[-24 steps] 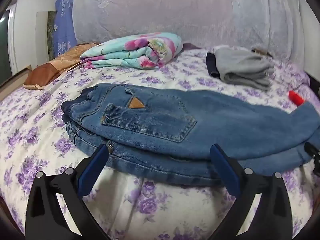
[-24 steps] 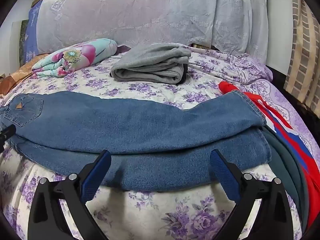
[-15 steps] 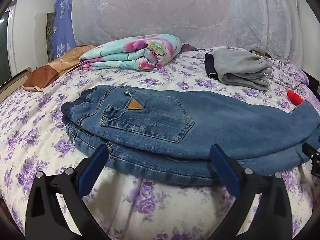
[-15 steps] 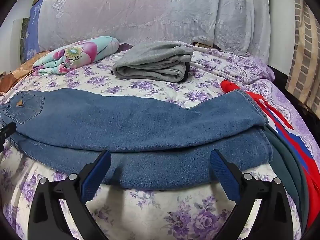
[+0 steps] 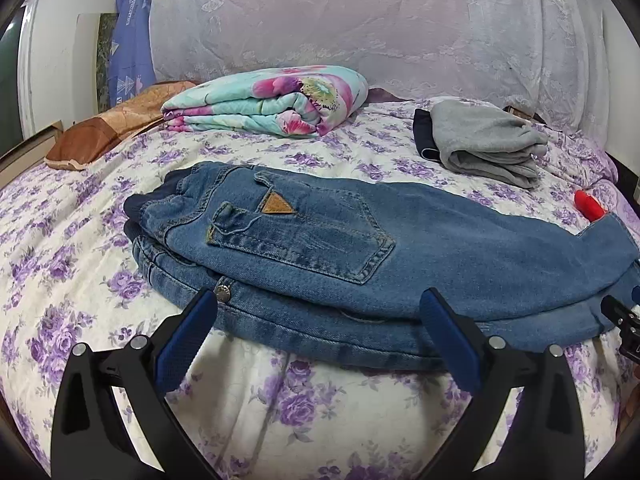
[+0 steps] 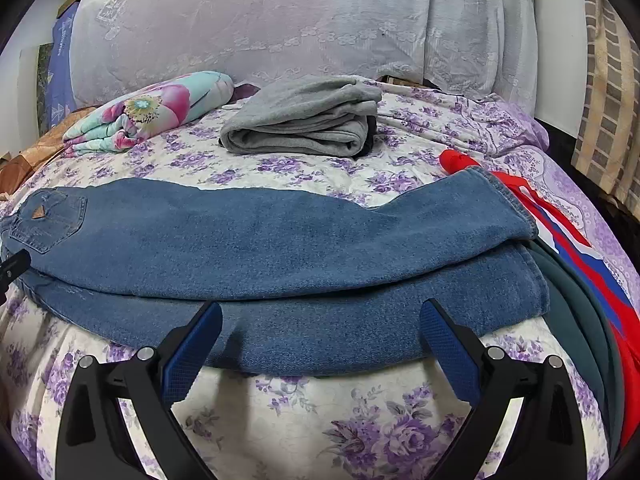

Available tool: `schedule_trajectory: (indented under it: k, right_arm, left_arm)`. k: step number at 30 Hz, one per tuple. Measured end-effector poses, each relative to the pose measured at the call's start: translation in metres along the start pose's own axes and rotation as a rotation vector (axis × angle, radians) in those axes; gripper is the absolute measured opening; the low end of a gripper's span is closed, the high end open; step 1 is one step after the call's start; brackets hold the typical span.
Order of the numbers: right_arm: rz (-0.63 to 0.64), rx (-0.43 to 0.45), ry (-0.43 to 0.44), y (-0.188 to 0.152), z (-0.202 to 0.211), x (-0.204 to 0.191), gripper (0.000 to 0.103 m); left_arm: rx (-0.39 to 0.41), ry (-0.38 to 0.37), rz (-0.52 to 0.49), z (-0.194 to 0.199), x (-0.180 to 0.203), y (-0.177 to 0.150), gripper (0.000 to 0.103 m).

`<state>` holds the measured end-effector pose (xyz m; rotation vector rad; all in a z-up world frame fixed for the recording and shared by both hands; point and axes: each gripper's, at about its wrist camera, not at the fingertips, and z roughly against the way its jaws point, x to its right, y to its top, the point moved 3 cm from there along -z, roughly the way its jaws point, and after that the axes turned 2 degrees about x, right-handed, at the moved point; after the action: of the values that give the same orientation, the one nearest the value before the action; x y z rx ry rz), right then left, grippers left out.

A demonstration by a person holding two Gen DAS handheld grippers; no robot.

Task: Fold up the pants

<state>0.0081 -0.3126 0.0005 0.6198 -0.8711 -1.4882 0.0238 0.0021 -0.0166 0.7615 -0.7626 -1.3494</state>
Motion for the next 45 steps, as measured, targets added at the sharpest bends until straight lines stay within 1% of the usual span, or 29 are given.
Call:
schedule_trajectory:
  k: [20,45]
  right_arm:
    - [0.004,-0.002,0.0,0.0014,0.0013,-0.0007,0.1]
    - [0.003,-0.007,0.002,0.0015,0.0008,-0.0013,0.1]
  left_arm:
    - [-0.026,-0.01,0.021,-0.0031,-0.002,-0.002,0.099]
    - [-0.03,-0.022,0.046,-0.0024,-0.0026,-0.0023,0.099]
